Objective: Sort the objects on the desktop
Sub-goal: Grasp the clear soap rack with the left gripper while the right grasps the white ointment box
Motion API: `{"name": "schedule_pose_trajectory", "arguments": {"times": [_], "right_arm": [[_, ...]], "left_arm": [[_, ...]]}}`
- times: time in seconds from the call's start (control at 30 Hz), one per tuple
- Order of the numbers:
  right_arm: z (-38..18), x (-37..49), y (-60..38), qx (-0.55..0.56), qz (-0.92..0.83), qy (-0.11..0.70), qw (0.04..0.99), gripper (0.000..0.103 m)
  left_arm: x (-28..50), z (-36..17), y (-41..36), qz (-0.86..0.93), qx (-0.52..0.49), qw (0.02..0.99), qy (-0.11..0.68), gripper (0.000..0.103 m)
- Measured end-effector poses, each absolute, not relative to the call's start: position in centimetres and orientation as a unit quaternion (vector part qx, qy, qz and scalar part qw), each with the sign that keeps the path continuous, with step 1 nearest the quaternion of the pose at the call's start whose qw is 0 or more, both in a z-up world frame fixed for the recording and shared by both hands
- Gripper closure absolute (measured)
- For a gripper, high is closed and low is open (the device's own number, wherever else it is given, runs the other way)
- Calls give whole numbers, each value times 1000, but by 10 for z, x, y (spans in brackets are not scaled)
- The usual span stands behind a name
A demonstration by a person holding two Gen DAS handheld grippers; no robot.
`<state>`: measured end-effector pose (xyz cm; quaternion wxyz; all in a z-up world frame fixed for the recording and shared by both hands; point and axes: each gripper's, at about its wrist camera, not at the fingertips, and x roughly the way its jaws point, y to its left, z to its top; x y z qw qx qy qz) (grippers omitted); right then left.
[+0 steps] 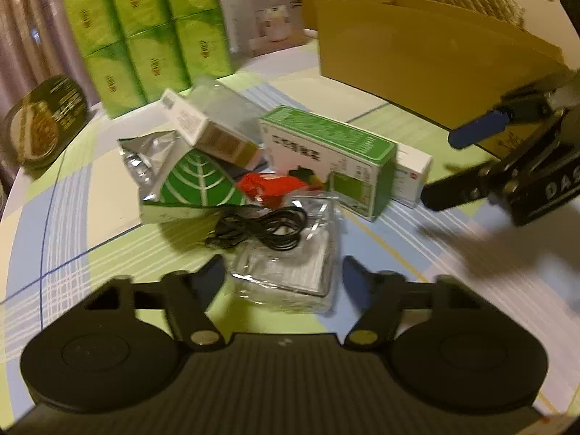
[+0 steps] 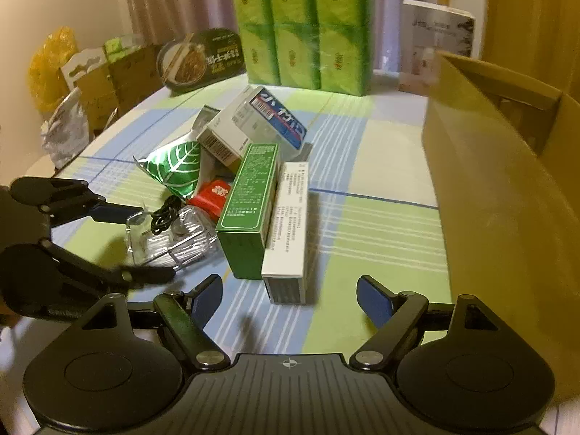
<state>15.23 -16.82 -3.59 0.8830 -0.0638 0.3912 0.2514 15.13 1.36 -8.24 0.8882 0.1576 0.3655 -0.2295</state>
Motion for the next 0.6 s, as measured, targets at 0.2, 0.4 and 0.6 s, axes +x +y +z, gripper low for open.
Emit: {"name": "schedule_pose_trajectory", "arguments": {"times": [0.2, 0.4, 0.6], "right_arm": [[-47, 165, -155, -80, 253, 398, 878, 59], [-48, 161, -159, -80, 246, 408, 876, 81], [-39, 130, -183, -79, 232, 421, 873, 81]], "left_arm": [[147, -80, 17, -227, 138, 888, 375, 53], [136, -78, 14, -218, 120, 888, 386, 53], [111, -73, 3, -212, 118, 885, 398, 53]]}}
